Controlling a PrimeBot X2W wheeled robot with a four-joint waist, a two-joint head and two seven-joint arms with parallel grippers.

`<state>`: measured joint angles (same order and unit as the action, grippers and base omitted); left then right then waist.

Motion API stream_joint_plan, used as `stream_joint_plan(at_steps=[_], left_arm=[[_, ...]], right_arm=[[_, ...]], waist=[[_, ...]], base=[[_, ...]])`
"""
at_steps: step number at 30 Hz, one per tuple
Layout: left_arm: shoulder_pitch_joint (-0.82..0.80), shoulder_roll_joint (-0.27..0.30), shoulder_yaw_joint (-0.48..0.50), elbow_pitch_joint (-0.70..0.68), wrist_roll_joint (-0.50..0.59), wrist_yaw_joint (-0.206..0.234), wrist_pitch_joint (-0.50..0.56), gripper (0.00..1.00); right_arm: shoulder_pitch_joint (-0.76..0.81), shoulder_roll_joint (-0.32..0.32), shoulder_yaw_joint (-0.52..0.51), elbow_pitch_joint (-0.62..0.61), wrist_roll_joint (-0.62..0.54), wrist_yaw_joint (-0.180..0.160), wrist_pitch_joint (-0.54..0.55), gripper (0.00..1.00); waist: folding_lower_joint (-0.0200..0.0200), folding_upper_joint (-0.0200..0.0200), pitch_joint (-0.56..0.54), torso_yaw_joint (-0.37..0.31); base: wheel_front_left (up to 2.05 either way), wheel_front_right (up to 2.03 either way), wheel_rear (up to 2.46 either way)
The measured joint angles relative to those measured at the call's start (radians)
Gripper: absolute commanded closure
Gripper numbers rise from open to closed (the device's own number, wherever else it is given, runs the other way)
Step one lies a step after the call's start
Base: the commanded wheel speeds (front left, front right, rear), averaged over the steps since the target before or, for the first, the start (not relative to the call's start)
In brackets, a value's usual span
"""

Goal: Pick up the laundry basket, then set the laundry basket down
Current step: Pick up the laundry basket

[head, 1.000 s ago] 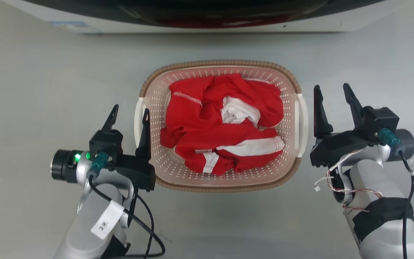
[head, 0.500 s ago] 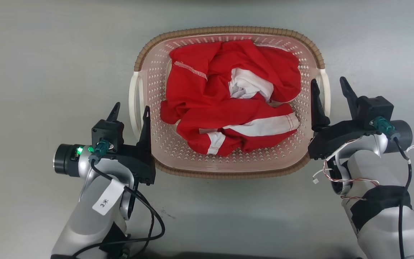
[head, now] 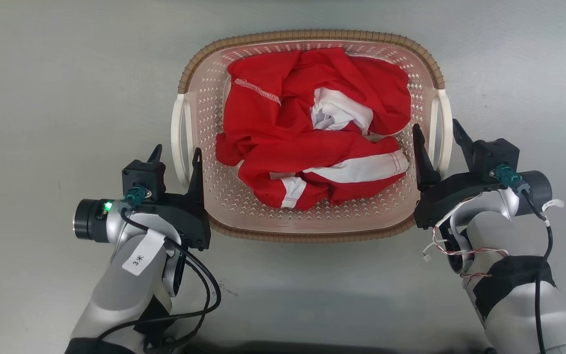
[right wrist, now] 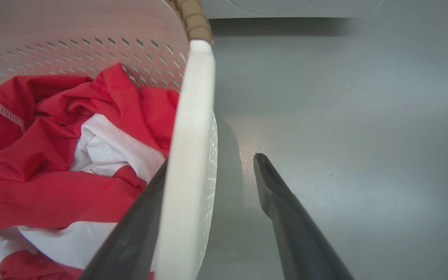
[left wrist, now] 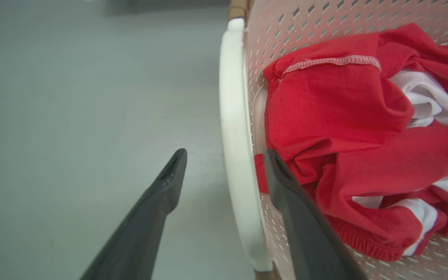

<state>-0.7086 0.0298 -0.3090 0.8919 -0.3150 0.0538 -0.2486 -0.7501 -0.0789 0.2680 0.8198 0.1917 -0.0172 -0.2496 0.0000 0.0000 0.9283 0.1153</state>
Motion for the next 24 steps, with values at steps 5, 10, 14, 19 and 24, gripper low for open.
stream_joint_plan(at_steps=[5,10,14,19,24], left_arm=[[-0.017,0.000,-0.012,0.029,-0.016,-0.001,0.000,0.03],[-0.032,-0.009,-0.044,0.050,-0.049,-0.003,-0.001,0.79],[-0.044,-0.012,-0.061,0.066,-0.063,-0.003,-0.001,1.00],[-0.049,-0.011,-0.080,0.079,-0.096,-0.002,-0.001,1.00],[-0.049,-0.015,-0.099,0.100,-0.118,-0.002,-0.001,1.00]], right_arm=[[-0.010,0.006,0.008,0.024,0.000,0.008,-0.003,0.55],[-0.031,0.015,0.016,0.045,0.003,0.007,-0.007,0.95],[-0.040,0.017,0.018,0.064,0.005,-0.001,-0.007,1.00],[-0.044,0.018,0.023,0.091,0.012,-0.007,-0.008,1.00],[-0.039,0.018,0.045,0.106,0.056,-0.018,-0.007,1.00]], waist=[[0.0000,0.0000,0.003,-0.001],[0.0000,0.0000,0.006,-0.003],[-0.0002,-0.0001,0.006,-0.003],[-0.0001,0.0000,-0.003,-0.003],[-0.0001,0.0000,-0.031,-0.004]], base=[[0.00,0.00,0.00],[0.00,0.00,0.00],[0.00,0.00,0.00],[0.00,0.00,0.00],[0.00,0.00,0.00]])
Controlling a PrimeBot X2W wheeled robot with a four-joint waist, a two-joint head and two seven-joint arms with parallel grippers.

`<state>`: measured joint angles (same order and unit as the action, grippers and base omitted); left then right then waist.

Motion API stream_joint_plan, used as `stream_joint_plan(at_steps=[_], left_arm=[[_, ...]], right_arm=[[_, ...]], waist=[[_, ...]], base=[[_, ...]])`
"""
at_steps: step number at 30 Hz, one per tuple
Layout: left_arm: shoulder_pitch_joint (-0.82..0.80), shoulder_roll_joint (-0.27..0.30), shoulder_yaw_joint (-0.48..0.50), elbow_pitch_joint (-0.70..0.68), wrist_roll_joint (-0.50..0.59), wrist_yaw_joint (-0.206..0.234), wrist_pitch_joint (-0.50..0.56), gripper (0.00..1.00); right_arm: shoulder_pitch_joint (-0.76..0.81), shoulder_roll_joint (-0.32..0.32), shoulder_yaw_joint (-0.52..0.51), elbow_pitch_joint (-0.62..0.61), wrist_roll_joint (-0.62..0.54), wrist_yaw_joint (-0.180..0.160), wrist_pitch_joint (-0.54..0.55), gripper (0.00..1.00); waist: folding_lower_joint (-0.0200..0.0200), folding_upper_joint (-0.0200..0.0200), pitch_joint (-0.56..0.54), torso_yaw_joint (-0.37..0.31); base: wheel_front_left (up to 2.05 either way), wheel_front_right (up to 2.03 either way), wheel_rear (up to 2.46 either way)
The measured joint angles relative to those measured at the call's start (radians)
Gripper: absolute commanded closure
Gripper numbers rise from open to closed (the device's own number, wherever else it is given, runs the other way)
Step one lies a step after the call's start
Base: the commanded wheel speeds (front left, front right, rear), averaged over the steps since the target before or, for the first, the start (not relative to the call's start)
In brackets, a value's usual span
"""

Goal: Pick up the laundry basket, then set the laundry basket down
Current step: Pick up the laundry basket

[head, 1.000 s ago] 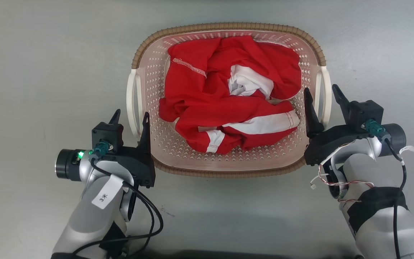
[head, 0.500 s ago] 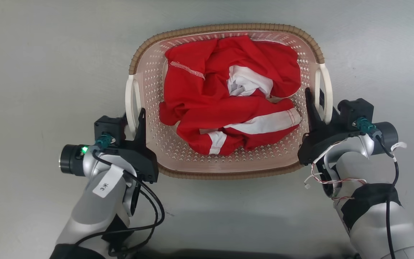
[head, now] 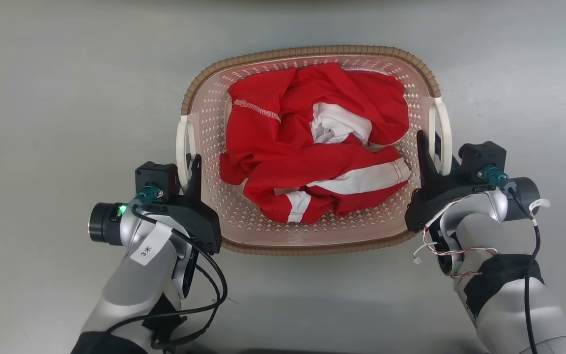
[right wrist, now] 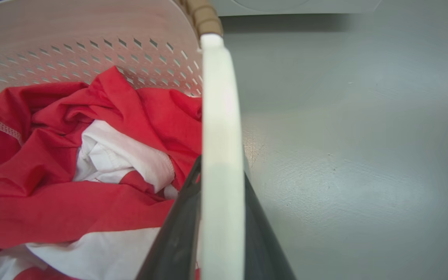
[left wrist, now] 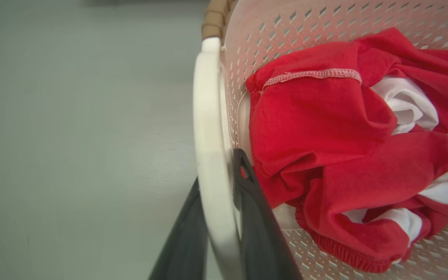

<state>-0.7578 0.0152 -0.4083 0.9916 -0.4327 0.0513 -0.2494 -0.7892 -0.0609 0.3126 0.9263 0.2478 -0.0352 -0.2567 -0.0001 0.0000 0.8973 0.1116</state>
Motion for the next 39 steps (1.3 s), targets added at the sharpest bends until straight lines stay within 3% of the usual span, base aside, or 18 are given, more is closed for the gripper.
stream_joint_plan(at_steps=[21,39], left_arm=[[0.015,0.000,-0.059,0.119,-0.060,-0.017,0.000,1.00],[0.177,0.001,-0.113,0.224,-0.115,-0.060,0.062,1.00]], right_arm=[[0.058,0.001,0.166,0.056,0.213,-0.033,0.002,1.00],[0.232,0.006,0.355,0.074,0.428,-0.054,0.128,1.00]], waist=[[0.0000,-0.0001,-0.252,-0.013],[-0.0001,-0.0001,-0.519,-0.046]], base=[[0.00,0.00,0.00],[0.00,0.00,0.00]])
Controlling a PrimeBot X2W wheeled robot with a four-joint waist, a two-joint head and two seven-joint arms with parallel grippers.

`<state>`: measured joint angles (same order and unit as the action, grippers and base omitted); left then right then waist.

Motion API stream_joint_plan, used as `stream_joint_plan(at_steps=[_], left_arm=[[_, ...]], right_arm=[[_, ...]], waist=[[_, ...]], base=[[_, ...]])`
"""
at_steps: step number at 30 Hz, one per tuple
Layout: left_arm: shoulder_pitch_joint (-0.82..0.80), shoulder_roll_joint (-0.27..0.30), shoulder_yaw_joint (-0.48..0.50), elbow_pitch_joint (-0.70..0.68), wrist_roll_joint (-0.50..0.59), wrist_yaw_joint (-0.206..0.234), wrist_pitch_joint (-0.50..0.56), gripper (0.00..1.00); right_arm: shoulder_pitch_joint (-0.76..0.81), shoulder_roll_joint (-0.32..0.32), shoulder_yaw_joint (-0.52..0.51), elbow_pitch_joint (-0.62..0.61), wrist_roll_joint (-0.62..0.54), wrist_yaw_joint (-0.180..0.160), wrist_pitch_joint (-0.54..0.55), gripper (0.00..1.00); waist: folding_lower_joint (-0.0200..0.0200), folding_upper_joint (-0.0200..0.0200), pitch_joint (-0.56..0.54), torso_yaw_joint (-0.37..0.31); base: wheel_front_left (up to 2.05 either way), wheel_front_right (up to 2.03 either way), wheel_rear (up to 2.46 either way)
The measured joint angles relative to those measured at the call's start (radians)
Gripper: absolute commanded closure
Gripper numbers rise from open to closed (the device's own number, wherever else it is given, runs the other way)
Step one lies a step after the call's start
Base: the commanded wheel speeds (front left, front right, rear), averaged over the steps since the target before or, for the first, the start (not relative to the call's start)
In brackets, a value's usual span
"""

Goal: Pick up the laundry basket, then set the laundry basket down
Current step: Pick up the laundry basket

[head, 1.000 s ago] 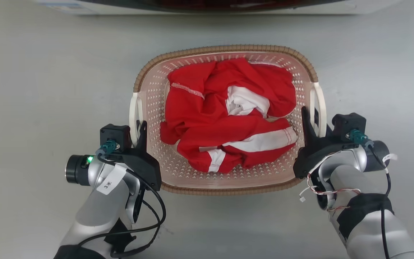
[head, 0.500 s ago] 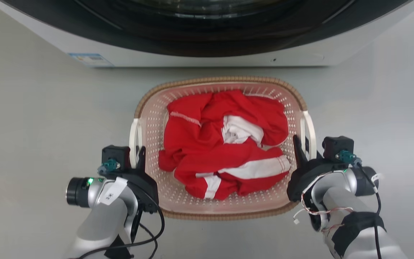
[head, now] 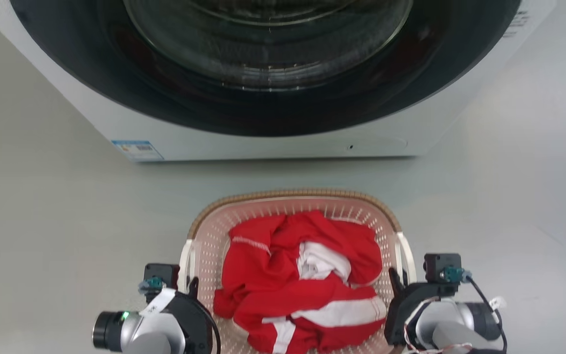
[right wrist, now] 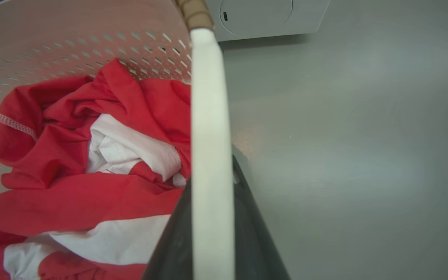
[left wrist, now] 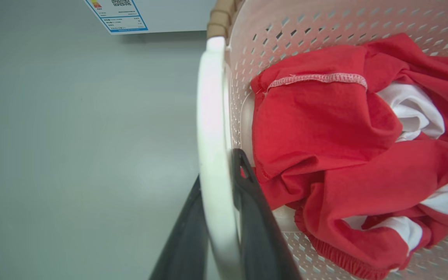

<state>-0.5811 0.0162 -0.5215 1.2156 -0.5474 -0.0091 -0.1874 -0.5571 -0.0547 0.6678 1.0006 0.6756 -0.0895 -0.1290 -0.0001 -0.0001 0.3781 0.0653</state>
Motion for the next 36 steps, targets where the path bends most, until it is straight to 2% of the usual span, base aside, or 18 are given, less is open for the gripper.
stream_joint_plan(at_steps=[23,36], left_arm=[[0.216,0.011,-0.053,0.023,-0.074,-0.018,0.104,1.00],[0.244,0.015,-0.070,0.023,-0.086,-0.018,0.134,1.00]], right_arm=[[0.185,-0.001,0.182,-0.012,0.173,-0.031,0.137,1.00],[0.197,-0.002,0.235,-0.006,0.225,-0.039,0.172,1.00]], waist=[[0.0000,-0.0001,-0.314,-0.045],[0.0001,0.0000,-0.380,-0.046]], base=[[0.00,0.00,0.00],[0.00,0.00,0.00]])
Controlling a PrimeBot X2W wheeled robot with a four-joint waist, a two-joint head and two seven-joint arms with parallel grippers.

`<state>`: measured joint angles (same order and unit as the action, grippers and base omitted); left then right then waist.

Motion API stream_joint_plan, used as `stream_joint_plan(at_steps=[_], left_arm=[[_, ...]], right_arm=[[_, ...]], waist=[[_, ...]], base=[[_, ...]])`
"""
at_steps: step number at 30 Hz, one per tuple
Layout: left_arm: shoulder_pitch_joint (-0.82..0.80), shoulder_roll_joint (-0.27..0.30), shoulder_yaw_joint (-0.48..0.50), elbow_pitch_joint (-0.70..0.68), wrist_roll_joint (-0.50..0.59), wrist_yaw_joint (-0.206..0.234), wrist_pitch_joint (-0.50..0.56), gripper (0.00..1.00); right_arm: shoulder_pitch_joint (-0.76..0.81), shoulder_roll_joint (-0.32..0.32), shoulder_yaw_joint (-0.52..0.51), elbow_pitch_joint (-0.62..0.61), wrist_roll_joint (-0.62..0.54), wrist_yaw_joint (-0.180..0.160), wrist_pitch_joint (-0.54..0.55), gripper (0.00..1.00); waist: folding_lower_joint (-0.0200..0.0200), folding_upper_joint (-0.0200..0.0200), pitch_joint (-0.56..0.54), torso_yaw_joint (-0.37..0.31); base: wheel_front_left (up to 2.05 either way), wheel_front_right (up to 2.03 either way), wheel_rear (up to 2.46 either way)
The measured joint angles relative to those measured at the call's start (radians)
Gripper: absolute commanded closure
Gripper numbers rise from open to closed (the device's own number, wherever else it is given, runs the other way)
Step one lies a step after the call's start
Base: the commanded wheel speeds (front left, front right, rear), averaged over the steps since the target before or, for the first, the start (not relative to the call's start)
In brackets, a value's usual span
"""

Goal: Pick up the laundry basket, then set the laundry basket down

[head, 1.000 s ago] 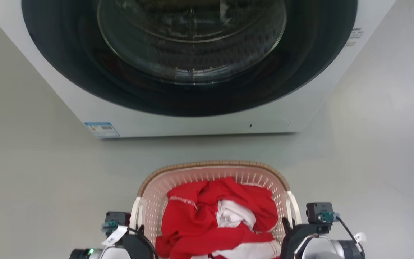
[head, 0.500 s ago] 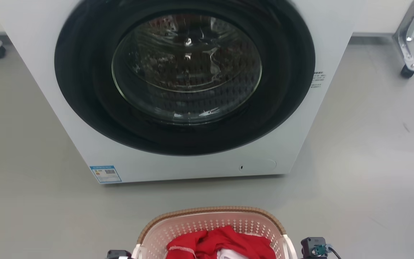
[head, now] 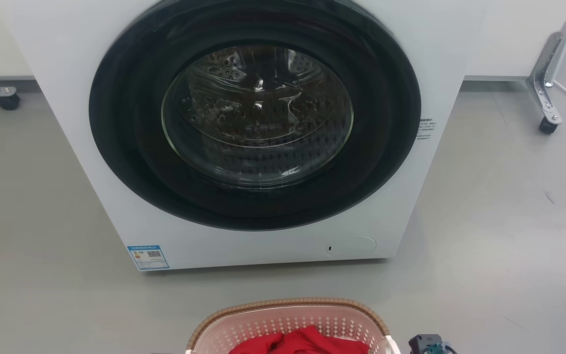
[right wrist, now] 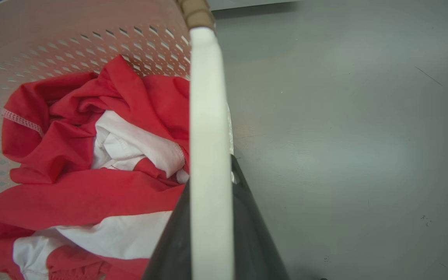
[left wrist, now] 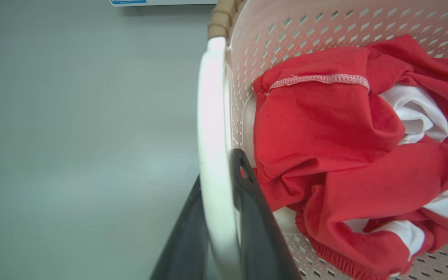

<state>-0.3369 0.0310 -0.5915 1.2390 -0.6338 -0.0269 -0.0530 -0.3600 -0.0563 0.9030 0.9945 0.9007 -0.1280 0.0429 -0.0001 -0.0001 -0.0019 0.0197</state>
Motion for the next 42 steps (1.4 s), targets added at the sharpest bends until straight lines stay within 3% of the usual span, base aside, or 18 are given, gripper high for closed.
stream_joint_plan(at_steps=[42], left_arm=[[0.018,0.001,-0.025,0.001,-0.052,0.009,0.018,1.00]], right_arm=[[-0.005,-0.001,0.096,0.027,0.121,-0.005,-0.014,1.00]], waist=[[0.0001,0.0001,0.001,0.000]], base=[[0.00,0.00,0.00]])
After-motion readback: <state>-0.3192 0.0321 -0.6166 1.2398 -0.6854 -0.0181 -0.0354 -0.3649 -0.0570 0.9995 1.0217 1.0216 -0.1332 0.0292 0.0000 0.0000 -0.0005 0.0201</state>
